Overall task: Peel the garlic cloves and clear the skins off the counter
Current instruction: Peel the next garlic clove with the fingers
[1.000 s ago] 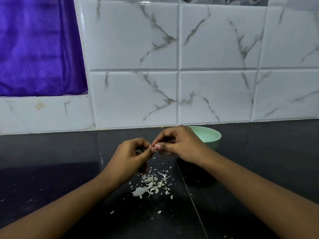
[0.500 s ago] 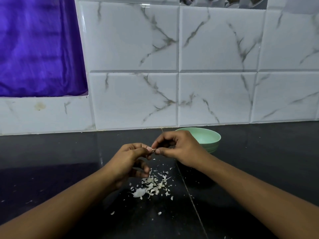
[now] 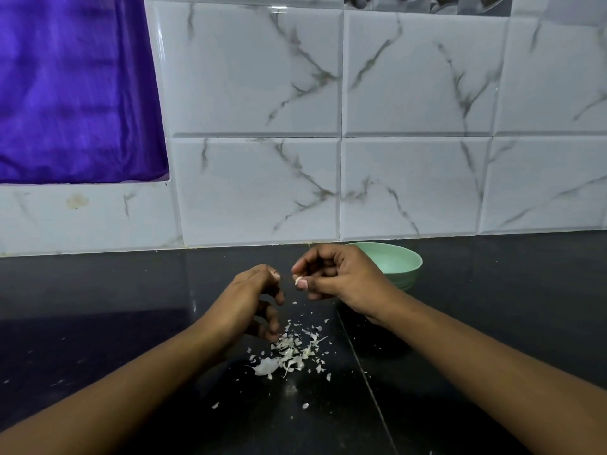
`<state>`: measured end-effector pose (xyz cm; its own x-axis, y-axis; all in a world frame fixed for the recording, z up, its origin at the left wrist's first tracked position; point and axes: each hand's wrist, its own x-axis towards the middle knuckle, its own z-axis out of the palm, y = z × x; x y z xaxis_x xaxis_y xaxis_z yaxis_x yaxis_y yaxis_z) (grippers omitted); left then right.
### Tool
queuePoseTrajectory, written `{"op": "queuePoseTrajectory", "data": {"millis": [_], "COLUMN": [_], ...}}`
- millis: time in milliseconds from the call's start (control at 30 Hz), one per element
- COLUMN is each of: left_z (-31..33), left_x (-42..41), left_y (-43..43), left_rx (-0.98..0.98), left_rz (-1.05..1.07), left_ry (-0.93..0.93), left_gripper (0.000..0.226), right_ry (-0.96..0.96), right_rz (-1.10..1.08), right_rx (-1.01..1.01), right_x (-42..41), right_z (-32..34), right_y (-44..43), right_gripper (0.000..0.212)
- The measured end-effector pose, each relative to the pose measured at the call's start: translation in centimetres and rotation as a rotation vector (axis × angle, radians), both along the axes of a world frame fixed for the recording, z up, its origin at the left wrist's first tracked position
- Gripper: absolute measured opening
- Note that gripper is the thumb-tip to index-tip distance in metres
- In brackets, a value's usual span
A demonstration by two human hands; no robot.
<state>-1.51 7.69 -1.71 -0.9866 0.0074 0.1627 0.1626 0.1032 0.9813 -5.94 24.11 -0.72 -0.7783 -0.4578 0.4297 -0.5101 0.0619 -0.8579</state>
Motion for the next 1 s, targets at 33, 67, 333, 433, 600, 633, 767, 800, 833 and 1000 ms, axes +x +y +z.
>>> {"op": "queuePoseTrajectory", "data": {"millis": [33, 67, 333, 433, 600, 633, 767, 800, 833, 1000], "left_z": [0.0, 0.1, 0.5, 0.6, 0.8, 0.7, 0.3, 0.2, 0.0, -0.1], "left_x": [-0.1, -0.1, -0.1, -0.2, -0.1, -0.1, 0.0, -0.1, -0.2, -0.4], "left_y": [-0.1, -0.2, -1.7, -2.2, -2.0, -1.9, -1.6, -1.6, -1.7, -1.9], "left_rx": [-0.052, -0.120, -0.861, -0.979, -0.845, -0.785, -0.661, -0.690, -0.733, -0.746], "left_rz": [0.005, 0.006, 0.019, 0.047, 0.100, 0.084, -0.011, -0.017, -0.009, 0.043], "left_ry": [0.017, 0.043, 0.279, 0.304, 0.334, 0.311, 0.211, 0.224, 0.255, 0.353], "left_gripper": [0.023, 0.026, 0.043, 0.009, 0.028, 0.029, 0.029, 0.027, 0.020, 0.024], "right_ry": [-0.004, -0.013, -0.130, -0.147, -0.158, -0.168, -0.260, -0.289, -0.315, -0.388], "right_rz": [-0.006, -0.010, 0.011, 0.004, 0.003, 0.009, 0.047, 0.059, 0.071, 0.111], "right_rx": [0.013, 0.031, 0.143, 0.160, 0.166, 0.163, 0.130, 0.116, 0.099, 0.041], "right_x": [-0.1, -0.2, -0.2, -0.2, -0.2, -0.2, -0.3, -0.3, -0.3, 0.0], "right_z": [0.0, 0.1, 0.0, 0.2, 0.4, 0.3, 0.2, 0.2, 0.2, 0.6], "right_y": [0.1, 0.2, 0.5, 0.7, 0.9, 0.8, 0.8, 0.8, 0.9, 1.0], "right_gripper": [0.023, 0.022, 0.013, 0.014, 0.015, 0.014, 0.012, 0.012, 0.012, 0.007]}}
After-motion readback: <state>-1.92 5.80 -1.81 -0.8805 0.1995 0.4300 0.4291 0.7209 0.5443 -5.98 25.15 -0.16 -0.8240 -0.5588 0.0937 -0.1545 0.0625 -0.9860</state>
